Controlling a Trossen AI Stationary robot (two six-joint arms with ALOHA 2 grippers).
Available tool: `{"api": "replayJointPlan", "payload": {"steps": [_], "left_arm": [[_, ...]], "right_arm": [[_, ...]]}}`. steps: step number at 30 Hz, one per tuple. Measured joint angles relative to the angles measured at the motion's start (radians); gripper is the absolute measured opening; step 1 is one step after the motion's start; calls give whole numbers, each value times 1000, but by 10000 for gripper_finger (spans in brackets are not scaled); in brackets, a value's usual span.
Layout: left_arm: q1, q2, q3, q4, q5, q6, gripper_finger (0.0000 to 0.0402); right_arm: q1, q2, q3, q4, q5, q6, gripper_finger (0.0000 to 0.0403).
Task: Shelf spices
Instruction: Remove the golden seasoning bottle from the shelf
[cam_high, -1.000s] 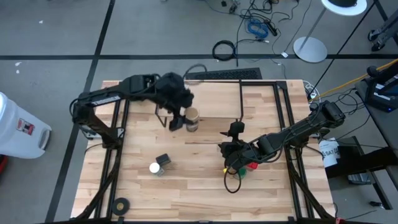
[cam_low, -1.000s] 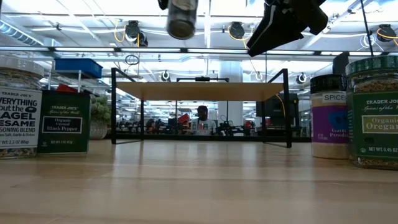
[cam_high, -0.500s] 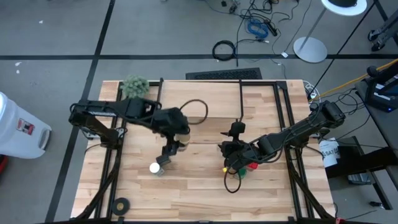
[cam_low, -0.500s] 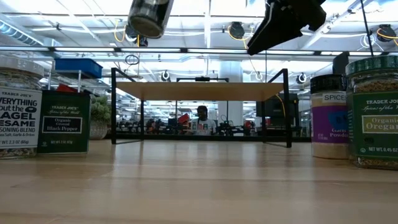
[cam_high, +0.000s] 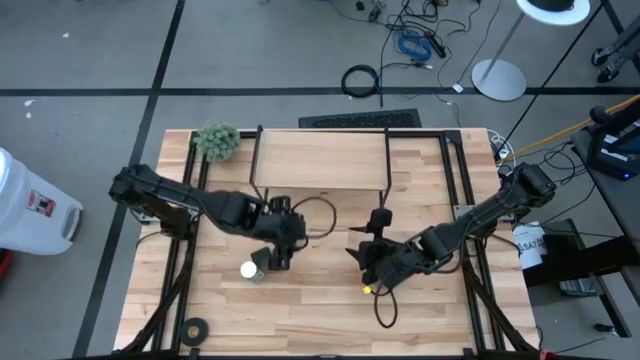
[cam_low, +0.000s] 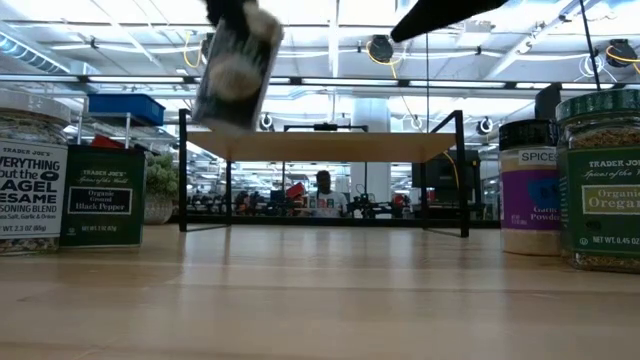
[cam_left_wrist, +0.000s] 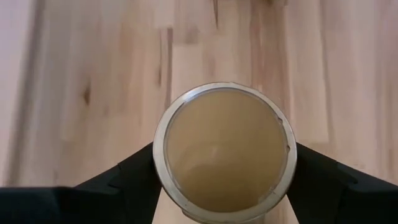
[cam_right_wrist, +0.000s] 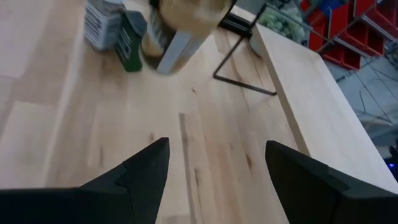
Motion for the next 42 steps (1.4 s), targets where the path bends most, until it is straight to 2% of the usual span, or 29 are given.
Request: {"api": "replayJointPlan", "payload": {"steps": [6, 13, 21, 33, 42], "left_arm": [[-47, -1, -130, 95, -50, -54, 283], [-70, -5, -209, 249, -55, -70, 283], [-70, -5, -292, 306, -139, -94, 283], [-70, -167, -470, 538, -158, -95, 283], [-70, -201, -544, 575, -153, -104, 283]], "right_arm": [[27, 0, 0, 29, 0, -3, 254], [25, -1, 0, 33, 1, -3, 254], [26, -1, 0, 32, -3, -3, 254], [27, -1, 0, 31, -4, 4, 254], [31, -1, 0, 28, -4, 8, 254]]}}
